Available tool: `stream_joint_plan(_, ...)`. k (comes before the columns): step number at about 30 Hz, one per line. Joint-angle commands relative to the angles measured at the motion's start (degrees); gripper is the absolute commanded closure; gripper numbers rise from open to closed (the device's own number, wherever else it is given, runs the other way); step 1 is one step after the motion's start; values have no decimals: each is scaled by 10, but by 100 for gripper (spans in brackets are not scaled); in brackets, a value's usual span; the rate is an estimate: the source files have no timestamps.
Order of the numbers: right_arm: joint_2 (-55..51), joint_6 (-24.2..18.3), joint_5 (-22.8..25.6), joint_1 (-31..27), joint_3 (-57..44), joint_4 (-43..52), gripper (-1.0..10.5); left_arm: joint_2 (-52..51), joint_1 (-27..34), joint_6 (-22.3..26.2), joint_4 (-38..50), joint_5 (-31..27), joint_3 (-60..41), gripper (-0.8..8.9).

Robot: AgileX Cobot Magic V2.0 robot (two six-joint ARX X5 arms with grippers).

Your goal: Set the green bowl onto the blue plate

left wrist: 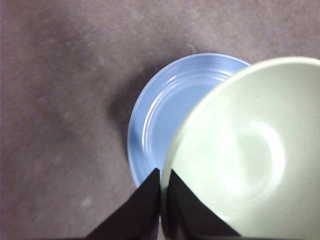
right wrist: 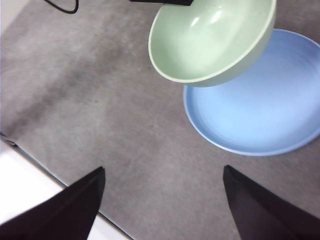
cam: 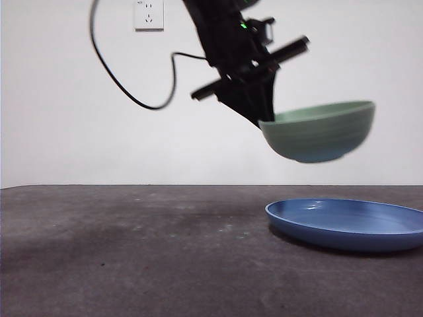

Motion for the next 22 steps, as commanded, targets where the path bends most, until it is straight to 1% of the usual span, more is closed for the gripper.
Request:
stream_joint_plan(1, -5, 7, 21, 2, 12, -5, 567, 48, -12, -1, -4, 3, 45, 803)
stream_joint_plan(2, -9, 7, 28, 2, 12, -7, 567, 61, -14, -1, -2, 3, 54, 803)
stream_joint_plan(12, -33, 21, 28, 2, 12, -14, 567, 121, -27, -3, 43, -6, 57, 803)
stream_joint_plan(22, -35, 21, 28, 2, 12, -24, 567, 145, -30, -4, 40, -10, 57, 804)
